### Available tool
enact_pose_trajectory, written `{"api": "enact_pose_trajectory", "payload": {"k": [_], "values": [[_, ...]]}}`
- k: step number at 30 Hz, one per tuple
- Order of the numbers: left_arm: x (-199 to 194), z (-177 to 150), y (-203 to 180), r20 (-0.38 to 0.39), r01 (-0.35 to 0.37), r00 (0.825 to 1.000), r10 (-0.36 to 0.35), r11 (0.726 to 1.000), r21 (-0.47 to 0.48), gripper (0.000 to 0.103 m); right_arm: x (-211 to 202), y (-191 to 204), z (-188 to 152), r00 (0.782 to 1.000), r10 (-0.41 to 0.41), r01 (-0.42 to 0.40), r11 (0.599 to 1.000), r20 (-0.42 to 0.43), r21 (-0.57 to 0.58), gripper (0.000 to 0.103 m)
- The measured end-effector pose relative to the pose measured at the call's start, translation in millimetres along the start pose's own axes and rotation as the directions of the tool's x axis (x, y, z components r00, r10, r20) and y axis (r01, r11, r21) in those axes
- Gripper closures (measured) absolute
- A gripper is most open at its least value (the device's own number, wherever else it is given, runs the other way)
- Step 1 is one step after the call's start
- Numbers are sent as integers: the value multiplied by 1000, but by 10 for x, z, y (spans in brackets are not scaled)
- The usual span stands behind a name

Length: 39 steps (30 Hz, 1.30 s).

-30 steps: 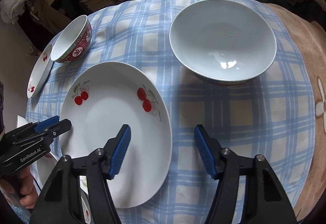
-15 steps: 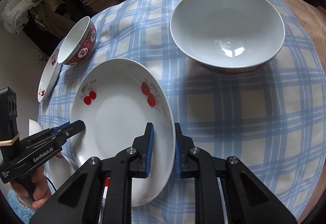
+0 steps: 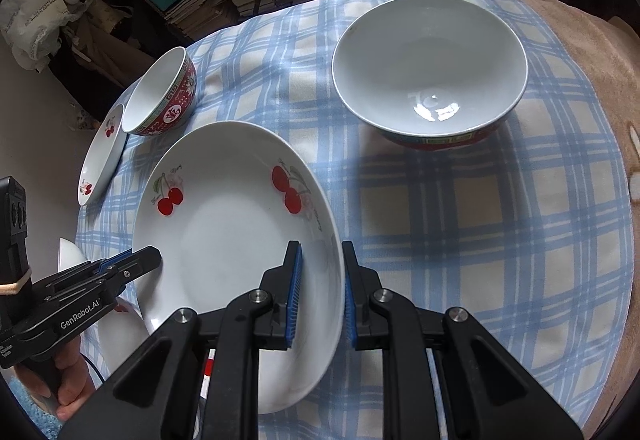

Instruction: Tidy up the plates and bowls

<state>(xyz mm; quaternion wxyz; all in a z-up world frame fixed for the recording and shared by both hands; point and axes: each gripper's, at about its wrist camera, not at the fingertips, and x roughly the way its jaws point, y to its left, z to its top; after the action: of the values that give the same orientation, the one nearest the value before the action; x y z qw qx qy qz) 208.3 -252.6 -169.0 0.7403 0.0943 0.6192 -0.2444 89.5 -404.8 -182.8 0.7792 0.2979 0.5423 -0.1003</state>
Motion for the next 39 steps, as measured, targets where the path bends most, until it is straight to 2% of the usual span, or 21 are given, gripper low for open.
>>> {"api": "enact_pose_trajectory", "payload": {"k": [11,20,25,28,39], "values": [[-284,-44,6,35,-21,999,21,1000,6,89,-115,58,-57,999,49,-50,999,23,10,83],[-588,-226,199,63,-34,997,36,999,-30,89,-231,318,-173,996,82,-80,996,39,-37,83],[-752,-408,362,76,-51,996,55,997,-50,89,-276,501,-273,993,113,-110,991,32,-71,83],[-838,-549,504,86,-70,993,78,993,-94,90,-278,646,-343,990,142,-140,986,20,-94,83],[-1009,-1069,1047,67,-63,995,79,977,-205,90,-177,1191,-649,987,156,-160,969,-34,-189,83]]}}
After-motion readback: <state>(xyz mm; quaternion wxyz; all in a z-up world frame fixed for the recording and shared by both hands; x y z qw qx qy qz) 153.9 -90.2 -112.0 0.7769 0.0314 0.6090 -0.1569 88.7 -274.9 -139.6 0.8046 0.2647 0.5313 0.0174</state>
